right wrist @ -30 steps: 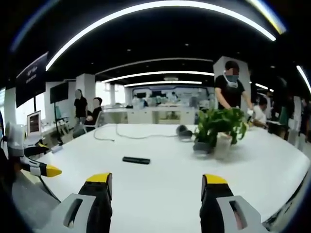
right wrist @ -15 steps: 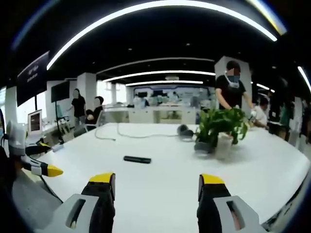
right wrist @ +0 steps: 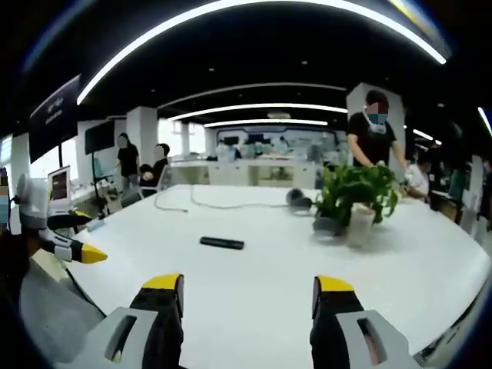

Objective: Press the specified remote control buttons in sequence, fully releasing each button before pressing the next.

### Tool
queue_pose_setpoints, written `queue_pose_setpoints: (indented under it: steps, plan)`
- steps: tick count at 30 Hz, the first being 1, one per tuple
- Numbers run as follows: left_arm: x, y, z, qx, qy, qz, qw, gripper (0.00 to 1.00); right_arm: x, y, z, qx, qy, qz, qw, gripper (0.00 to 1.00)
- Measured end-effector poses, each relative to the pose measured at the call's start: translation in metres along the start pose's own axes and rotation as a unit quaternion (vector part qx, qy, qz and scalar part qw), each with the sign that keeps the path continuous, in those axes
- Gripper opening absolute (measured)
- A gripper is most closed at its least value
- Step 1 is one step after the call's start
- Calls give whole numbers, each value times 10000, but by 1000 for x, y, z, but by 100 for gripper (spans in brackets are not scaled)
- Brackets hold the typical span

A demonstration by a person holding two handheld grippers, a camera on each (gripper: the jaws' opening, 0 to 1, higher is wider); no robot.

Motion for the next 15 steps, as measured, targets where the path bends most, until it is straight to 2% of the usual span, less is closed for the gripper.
queue_pose_setpoints:
  steps: [8, 15]
  plan:
    - [22, -10, 6, 386, 302, 79, 9988, 89, 4, 7, 3, 7, -118, 282, 9995, 65]
    - [51, -24, 8, 738, 651, 238, 9949, 86, 5, 11, 4, -51, -128, 436, 9990, 61]
Point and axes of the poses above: the point that each gripper's makers call its tool centre point, and the gripper's own axes: x roughly forward along the fingers, z roughly to its left, y roughly out of its underside, the point moved 4 cm from there along -x, roughly backward along the fingers
